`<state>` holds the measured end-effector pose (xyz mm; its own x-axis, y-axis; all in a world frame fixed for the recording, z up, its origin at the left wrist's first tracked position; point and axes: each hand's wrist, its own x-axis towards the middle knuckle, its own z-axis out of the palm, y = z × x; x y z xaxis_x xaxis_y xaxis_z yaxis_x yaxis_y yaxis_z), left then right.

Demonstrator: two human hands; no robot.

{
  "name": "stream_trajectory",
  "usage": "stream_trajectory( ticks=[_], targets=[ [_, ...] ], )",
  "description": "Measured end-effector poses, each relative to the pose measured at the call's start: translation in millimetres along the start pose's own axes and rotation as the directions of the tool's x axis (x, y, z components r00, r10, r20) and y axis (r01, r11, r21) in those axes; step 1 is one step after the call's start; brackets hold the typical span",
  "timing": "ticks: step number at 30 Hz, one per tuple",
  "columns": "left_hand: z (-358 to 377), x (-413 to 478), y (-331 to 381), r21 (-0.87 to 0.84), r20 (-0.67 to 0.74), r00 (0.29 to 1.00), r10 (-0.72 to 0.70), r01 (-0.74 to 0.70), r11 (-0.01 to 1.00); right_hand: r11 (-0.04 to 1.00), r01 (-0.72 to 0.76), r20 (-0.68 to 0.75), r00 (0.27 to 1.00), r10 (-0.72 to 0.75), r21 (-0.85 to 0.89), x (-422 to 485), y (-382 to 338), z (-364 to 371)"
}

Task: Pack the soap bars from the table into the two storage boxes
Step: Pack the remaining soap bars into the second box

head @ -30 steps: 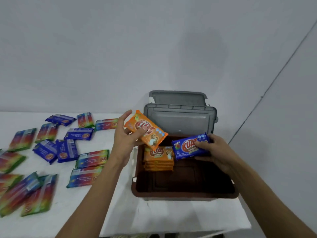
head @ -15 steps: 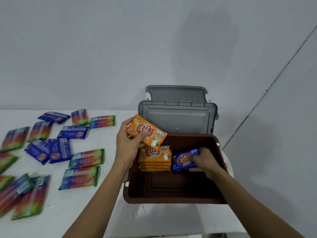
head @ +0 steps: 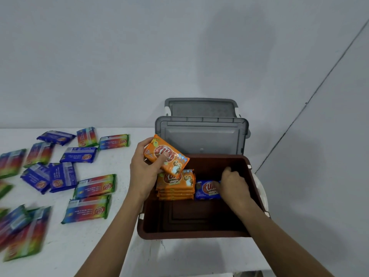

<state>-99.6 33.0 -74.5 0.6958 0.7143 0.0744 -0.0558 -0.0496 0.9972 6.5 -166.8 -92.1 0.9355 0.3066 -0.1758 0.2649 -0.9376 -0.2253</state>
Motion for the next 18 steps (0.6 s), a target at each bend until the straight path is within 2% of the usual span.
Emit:
stream_trajectory(
  ticks=[2, 3, 5, 7, 10, 12, 14, 18],
  targets=[
    [-0.3, -0.3, -0.2, 0.006, -0.003, 1.0, -0.005, 0.005, 1.0, 0.997, 0.073, -0.101, 0.992, -0.076, -0.036, -3.4, -3.6, -7.8],
    [-0.4, -0.3, -0.2, 0.007, -0.009, 1.0, -0.01, 0.01, 1.0, 0.993, 0.121, -0.151, 0.981, -0.119, 0.003, -4.2, -6.5, -11.9],
    [-0.5, -0.4, -0.8, 0.001, -0.023, 1.0, -0.013, 0.013, 1.0, 0.946, 0.199, -0.195, 0.969, -0.152, 0.255, -5.4, -15.9, -20.5],
    [-0.5, 0.0, -1.4, -0.006, -0.038, 0.999, -0.019, 0.019, 1.0, 0.808, 0.212, -0.144, 0.977, -0.158, 0.55, -5.7, -29.9, -25.0],
    [-0.4, 0.6, -3.6, -0.007, -0.063, 0.997, -0.036, 0.035, 0.999, 0.614, 0.123, 0.032, 0.971, -0.235, 0.779, -6.7, -53.1, -20.9],
    [-0.8, 0.1, -4.9, 0.03, -0.064, 0.998, -0.013, 0.015, 0.999, 0.528, 0.066, 0.093, 0.958, -0.27, 0.846, -7.3, -65.8, -16.1],
    [-0.6, -0.4, -4.9, 0.048, -0.063, 0.998, 0.0, 0.003, 0.999, 0.487, 0.051, 0.101, 0.955, -0.28, 0.872, -7.4, -73.8, -14.1],
    [-0.4, -1.2, -1.7, 0.007, -0.079, 0.997, -0.01, 0.011, 1.0, 0.318, -0.056, 0.15, 0.949, -0.279, 0.946, -5.3, -74.2, -17.8]
  ],
)
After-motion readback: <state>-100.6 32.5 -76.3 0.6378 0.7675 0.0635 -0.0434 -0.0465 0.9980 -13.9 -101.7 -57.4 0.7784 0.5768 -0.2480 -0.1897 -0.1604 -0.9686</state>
